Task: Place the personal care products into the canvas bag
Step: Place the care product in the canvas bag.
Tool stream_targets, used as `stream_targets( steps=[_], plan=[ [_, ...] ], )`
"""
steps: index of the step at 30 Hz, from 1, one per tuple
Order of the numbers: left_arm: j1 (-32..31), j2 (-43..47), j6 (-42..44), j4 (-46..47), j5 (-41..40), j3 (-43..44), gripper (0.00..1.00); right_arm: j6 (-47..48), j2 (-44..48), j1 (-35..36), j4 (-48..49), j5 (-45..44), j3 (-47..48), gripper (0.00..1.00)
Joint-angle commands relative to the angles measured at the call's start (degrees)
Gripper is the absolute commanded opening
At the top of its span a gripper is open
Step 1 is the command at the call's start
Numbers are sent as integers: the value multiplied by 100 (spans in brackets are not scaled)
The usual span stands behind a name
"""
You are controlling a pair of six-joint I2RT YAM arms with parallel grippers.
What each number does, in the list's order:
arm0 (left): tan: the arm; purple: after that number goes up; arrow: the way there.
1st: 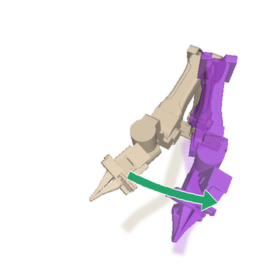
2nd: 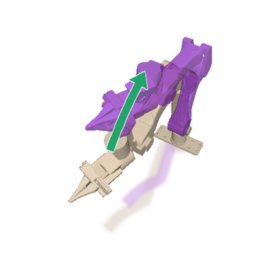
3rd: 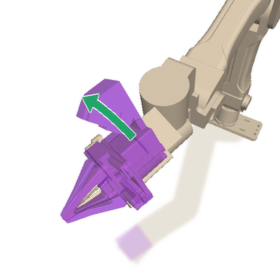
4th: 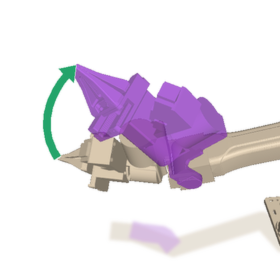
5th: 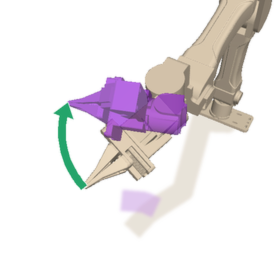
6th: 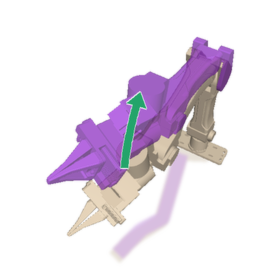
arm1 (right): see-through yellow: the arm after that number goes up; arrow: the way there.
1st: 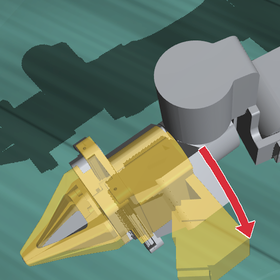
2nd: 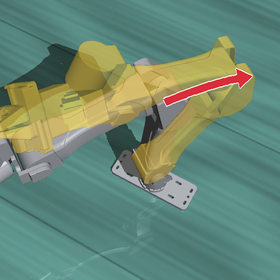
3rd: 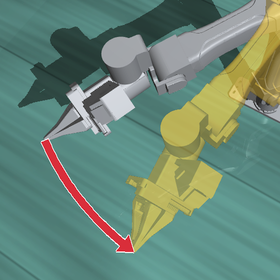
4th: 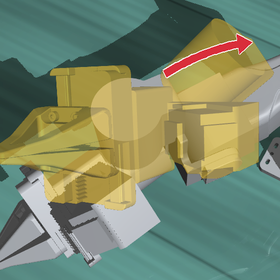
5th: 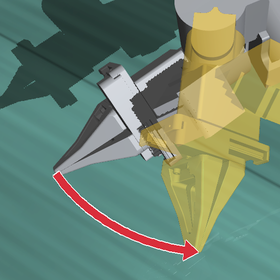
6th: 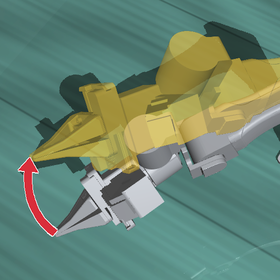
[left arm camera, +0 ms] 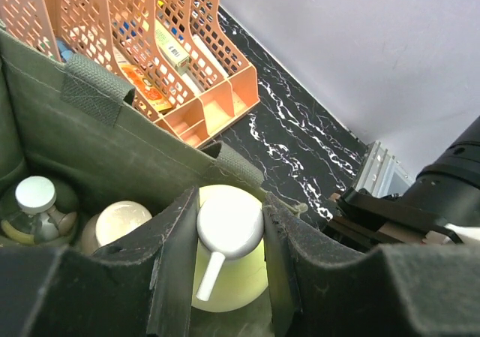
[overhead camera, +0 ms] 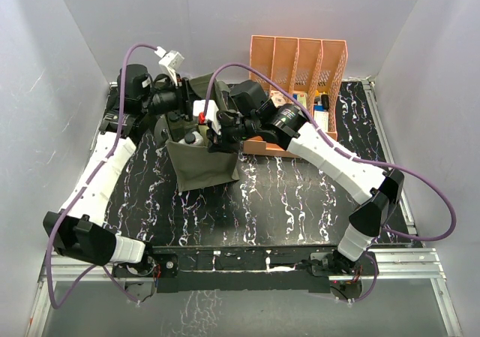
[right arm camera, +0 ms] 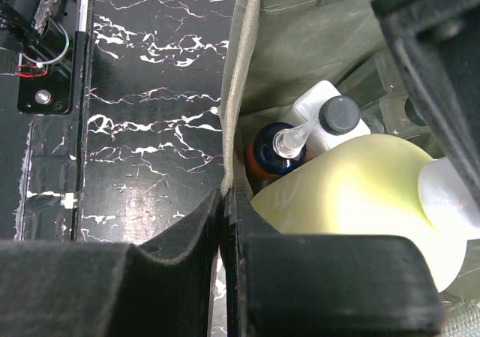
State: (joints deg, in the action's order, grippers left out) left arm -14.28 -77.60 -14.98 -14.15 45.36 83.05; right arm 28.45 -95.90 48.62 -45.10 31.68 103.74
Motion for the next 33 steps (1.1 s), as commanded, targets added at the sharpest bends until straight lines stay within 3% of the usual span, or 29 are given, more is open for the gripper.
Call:
stream_targets(
  steps=[1, 12, 24, 33],
  plan=[
    [-104, 88, -867, 1024, 590, -18, 0, -56, 127, 22, 441, 339, 502, 8],
    [-396, 233, 179, 466, 496, -651, 0, -74, 50, 17, 406, 241, 670, 8],
    [-779, 35, 1207, 229, 932, -887, 0, -70, -63, 22, 300, 183, 1002, 8],
    [-802, -20, 1533, 366, 1206, -1234, 0, 7, -14, 22, 330, 266, 860, 8]
  ],
)
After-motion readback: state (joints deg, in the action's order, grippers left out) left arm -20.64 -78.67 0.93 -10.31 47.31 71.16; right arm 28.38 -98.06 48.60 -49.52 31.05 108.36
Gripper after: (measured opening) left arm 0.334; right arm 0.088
